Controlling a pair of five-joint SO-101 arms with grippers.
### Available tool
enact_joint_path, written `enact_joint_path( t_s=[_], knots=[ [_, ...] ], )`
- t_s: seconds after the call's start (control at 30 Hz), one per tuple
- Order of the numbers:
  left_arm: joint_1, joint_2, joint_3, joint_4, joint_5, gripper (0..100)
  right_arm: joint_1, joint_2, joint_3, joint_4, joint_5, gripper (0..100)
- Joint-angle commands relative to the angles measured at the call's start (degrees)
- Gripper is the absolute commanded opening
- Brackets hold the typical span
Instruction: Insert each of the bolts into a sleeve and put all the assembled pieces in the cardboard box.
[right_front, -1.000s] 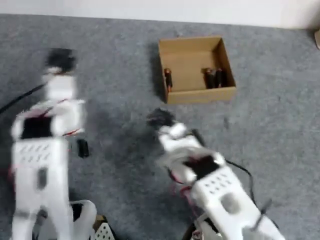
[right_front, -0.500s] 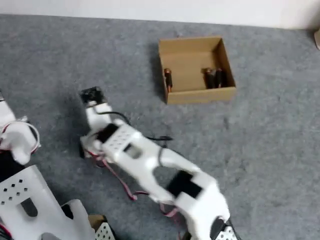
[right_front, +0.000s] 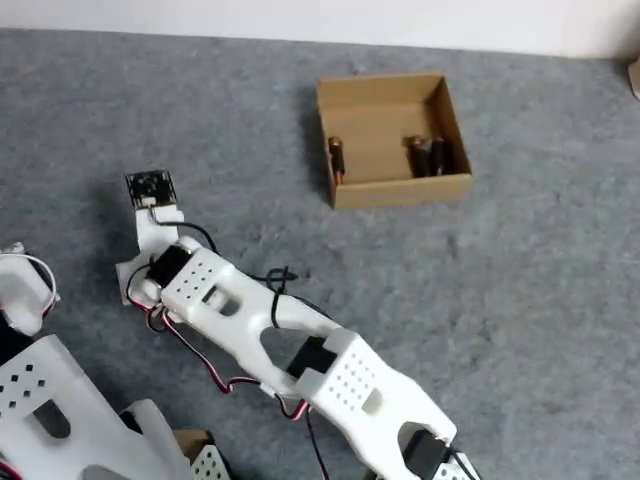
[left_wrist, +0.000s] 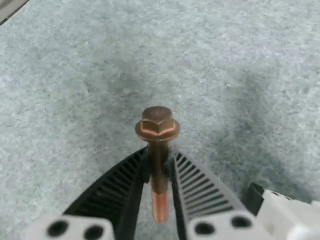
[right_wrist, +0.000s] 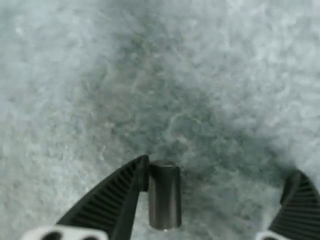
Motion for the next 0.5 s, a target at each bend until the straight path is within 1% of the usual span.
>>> enact_joint_path(
  t_s=[0.0, 0.1, 0.4, 0.47],
  knots=[
    [0.0, -1.5, -2.9, -0.4, 0.6, 0, -2.6, -0.1, -2.2, 1.5, -1.2, 38.2],
    [-0.1, -1.5, -2.9, -0.4, 0.6, 0, -3.8, 0.2, -1.8, 1.5, -1.5, 38.2],
    [0.0, -1.5, -2.9, -0.4, 0.6, 0, -3.8, 2.3, -0.2, 1.7, -1.7, 38.2],
    [0.0, -1.5, -2.9, -0.4, 0.6, 0, -3.6, 3.1, -0.2, 1.7, -1.8, 35.9]
  ],
)
